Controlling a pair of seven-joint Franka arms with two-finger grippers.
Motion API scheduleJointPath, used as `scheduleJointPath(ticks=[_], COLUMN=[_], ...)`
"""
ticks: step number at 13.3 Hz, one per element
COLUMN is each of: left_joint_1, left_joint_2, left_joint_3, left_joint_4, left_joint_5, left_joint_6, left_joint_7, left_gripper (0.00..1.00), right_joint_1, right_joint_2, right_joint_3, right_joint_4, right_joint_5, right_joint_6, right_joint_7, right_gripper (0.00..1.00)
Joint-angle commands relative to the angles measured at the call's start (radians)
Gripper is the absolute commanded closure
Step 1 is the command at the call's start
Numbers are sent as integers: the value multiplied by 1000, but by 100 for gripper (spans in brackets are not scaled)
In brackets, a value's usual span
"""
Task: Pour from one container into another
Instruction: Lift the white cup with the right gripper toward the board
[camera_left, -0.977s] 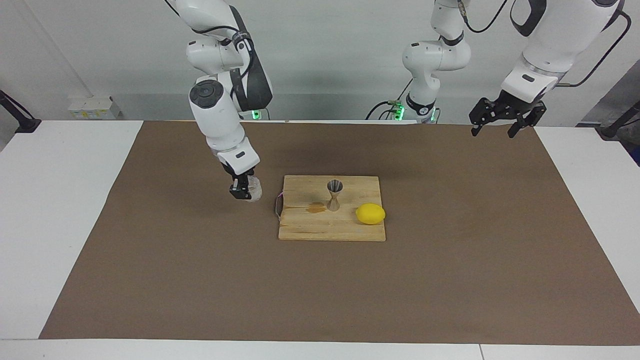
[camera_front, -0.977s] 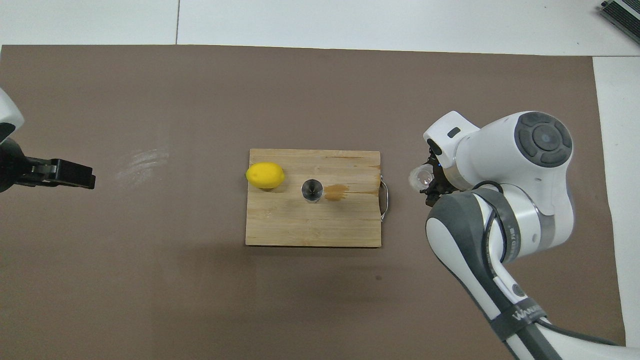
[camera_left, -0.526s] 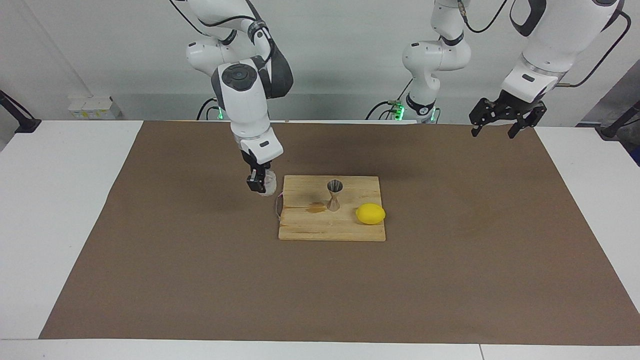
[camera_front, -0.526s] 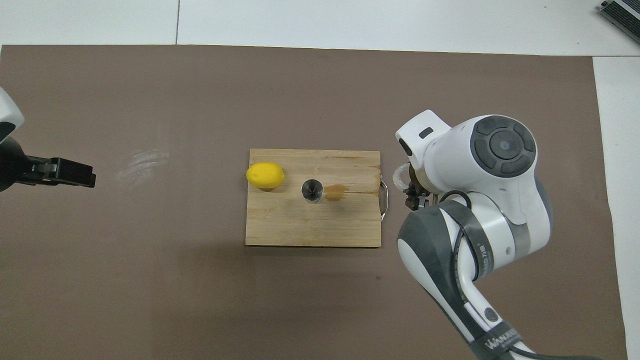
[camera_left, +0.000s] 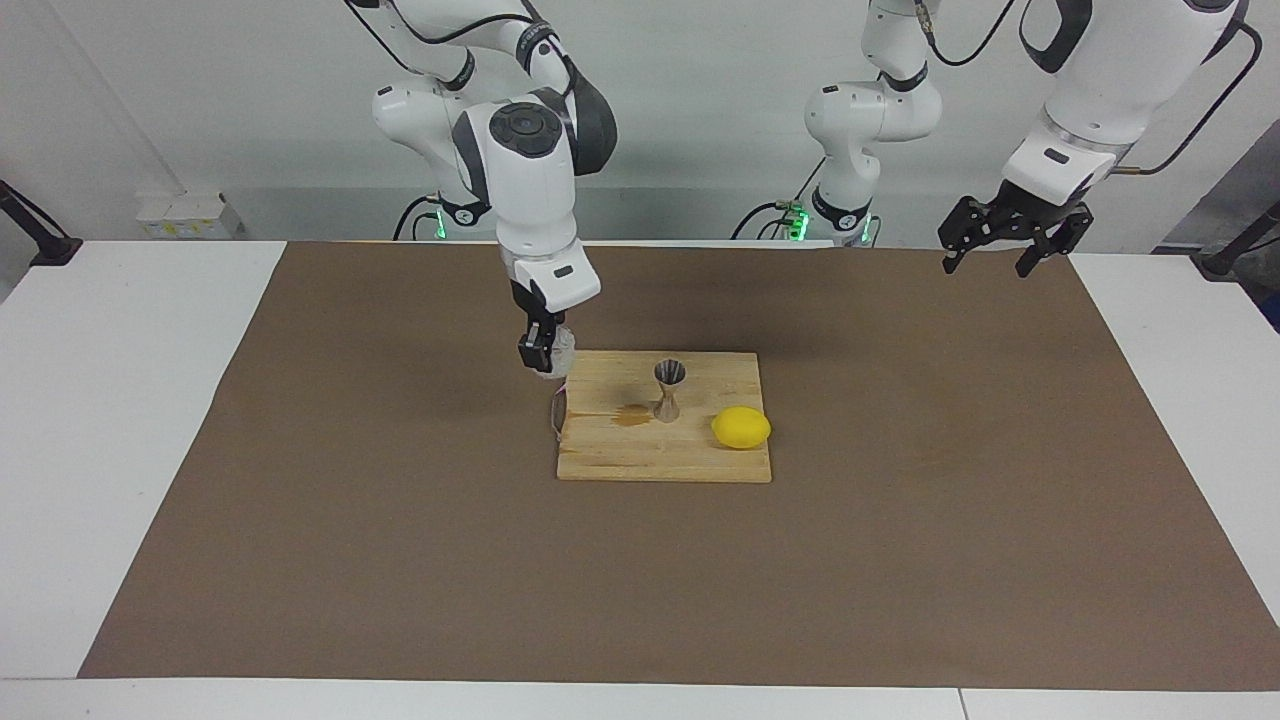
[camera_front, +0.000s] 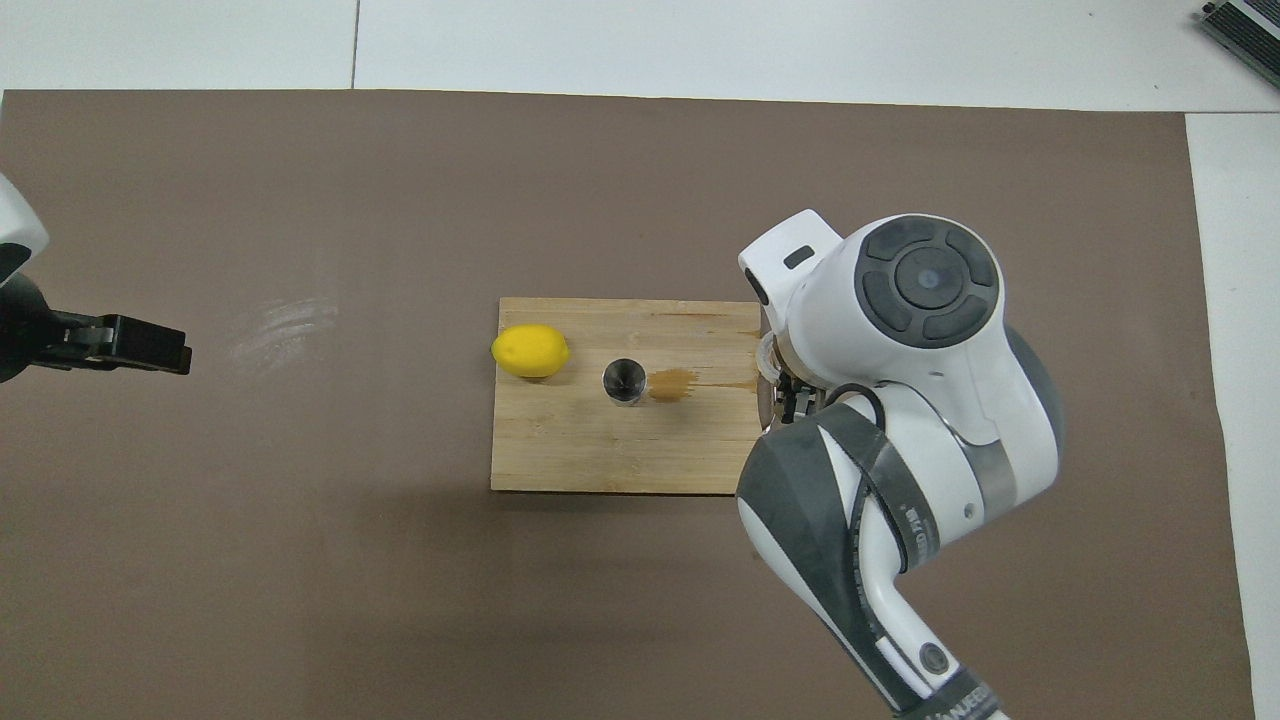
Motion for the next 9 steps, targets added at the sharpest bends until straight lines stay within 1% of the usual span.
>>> scheduleJointPath(ticks=[1,3,6,9], left_joint_1=[-14,-14,-9,-6], left_joint_2=[5,5,5,4], left_joint_3=[9,7,9,7], left_joint_4=[4,4,0,-6], left_joint_5=[1,0,0,0], left_joint_6=[16,22,26,34], left_joint_7=[1,2,39,39], left_gripper=[0,0,0,0], right_joint_1=[25,51,74,128], right_joint_2=[71,112,169,210], right_joint_3=[3,3,3,3], right_joint_4=[101,161,220,251], right_joint_5=[-53,-70,-80,-129], right_joint_6=[-58,-100,-138,-167], right_joint_7=[63,75,89,107], right_gripper=[84,84,84,85])
